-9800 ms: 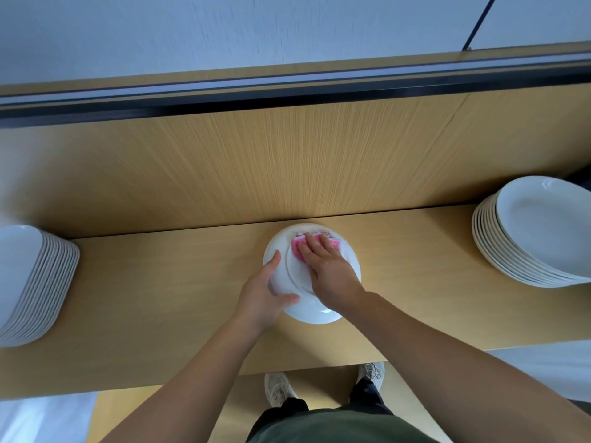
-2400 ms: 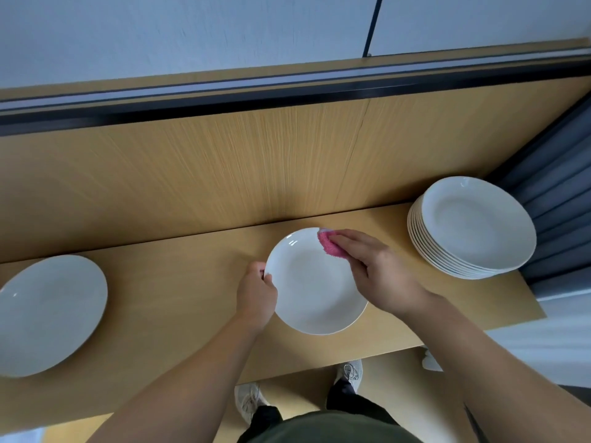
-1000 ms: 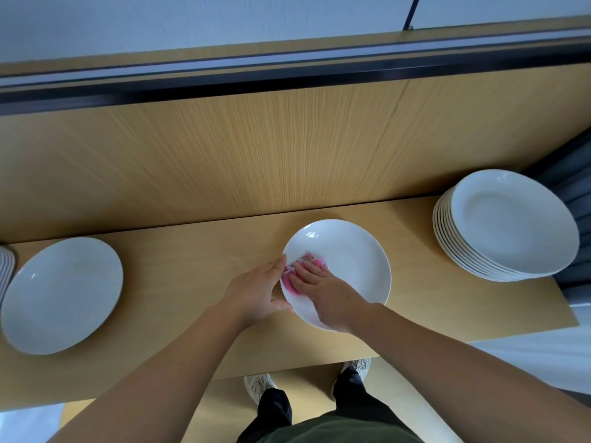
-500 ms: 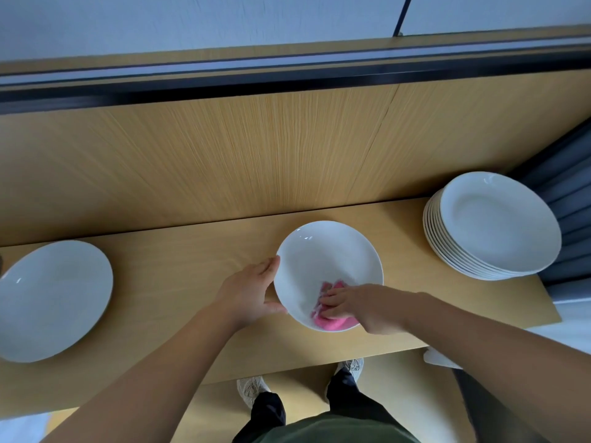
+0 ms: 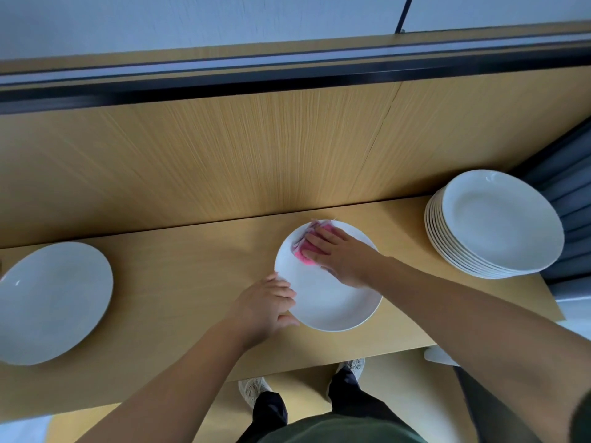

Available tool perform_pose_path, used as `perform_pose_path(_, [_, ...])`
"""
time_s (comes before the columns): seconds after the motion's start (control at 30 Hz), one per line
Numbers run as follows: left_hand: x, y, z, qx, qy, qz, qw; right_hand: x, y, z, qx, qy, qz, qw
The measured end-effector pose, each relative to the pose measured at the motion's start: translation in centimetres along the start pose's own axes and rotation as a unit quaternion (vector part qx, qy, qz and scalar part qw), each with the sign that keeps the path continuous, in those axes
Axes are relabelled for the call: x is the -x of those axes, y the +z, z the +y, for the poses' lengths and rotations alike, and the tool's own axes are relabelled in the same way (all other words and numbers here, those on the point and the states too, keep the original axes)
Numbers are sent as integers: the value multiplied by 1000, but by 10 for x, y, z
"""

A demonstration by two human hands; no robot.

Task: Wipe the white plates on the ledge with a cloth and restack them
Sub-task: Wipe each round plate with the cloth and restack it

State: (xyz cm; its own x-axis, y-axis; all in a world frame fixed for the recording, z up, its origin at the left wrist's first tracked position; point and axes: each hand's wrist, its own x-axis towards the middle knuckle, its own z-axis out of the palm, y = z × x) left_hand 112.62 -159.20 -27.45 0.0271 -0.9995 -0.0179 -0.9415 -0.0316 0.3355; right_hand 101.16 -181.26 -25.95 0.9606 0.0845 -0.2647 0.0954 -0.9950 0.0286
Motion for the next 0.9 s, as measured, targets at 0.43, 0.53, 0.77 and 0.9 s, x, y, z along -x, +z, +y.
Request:
perform_pose_path(0.43, [2, 5, 5, 27, -17, 39, 999, 49, -5, -9, -53, 201, -90, 974])
perform_pose_path(0.53, [2, 4, 5, 26, -20, 36, 999, 58, -4, -23, -70, 233, -101, 965])
perform_pose_path(0.77, [0, 4, 3, 2, 5, 25, 1000, 83, -2, -61, -119, 191, -92, 970])
perform_pose_path(0.9, [-2, 7, 1, -15, 16, 28, 999, 86, -2, -79, -160, 165, -87, 969])
